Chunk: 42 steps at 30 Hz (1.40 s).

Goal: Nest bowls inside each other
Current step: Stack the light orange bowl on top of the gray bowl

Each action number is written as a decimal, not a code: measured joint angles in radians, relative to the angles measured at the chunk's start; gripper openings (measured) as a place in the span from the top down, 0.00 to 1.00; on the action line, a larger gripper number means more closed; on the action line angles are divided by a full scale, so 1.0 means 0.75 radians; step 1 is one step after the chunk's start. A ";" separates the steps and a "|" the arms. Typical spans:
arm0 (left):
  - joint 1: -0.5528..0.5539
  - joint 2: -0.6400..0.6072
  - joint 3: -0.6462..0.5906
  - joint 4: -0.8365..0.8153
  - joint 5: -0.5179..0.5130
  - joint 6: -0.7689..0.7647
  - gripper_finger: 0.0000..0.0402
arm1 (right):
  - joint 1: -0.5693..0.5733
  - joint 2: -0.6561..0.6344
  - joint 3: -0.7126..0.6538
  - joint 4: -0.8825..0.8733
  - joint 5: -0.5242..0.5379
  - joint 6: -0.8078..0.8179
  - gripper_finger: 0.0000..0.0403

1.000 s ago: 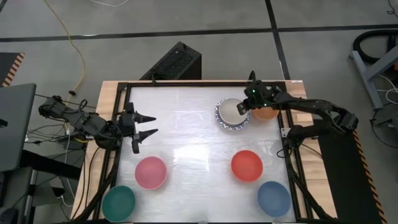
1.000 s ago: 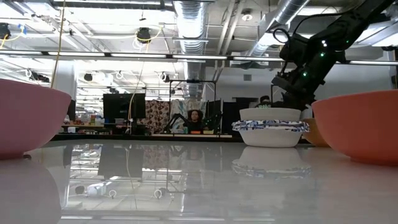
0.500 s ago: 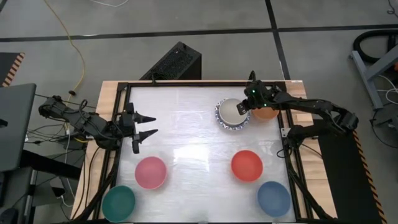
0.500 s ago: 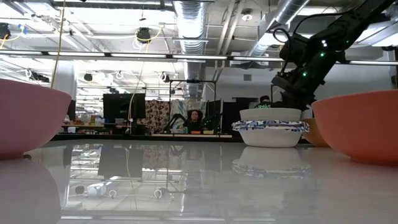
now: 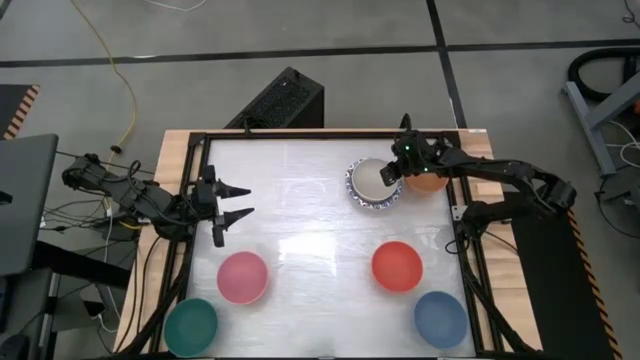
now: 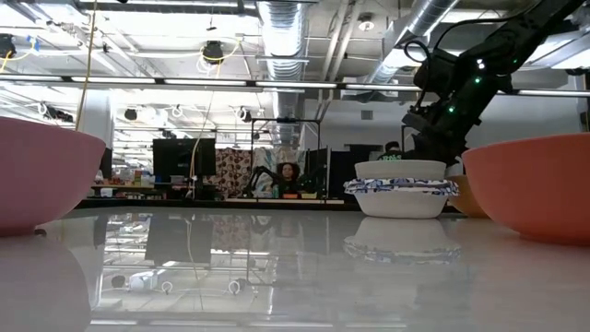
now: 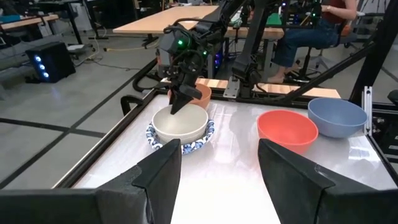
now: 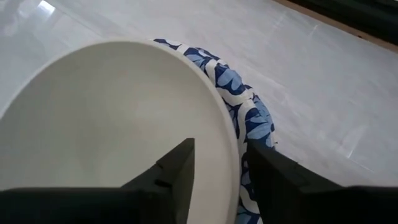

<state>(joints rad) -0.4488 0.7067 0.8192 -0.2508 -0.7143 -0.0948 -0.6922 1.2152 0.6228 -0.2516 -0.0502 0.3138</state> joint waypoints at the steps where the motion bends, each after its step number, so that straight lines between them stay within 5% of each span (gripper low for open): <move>1: 0.000 0.000 0.000 0.000 0.000 0.000 0.49 | 0.000 0.000 0.000 0.000 0.000 0.000 0.58; 26: 0.000 0.000 0.000 -0.008 0.000 0.000 0.49 | -0.002 0.000 0.171 -0.107 0.028 -0.042 0.59; 42: 0.000 0.000 0.000 -0.099 0.001 -0.043 0.49 | 0.072 -0.001 0.460 -0.938 0.380 -0.088 0.59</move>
<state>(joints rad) -0.4488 0.7067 0.8189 -0.3248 -0.7136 -0.1273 -0.6381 1.2148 0.9674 -0.9549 0.2348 0.2477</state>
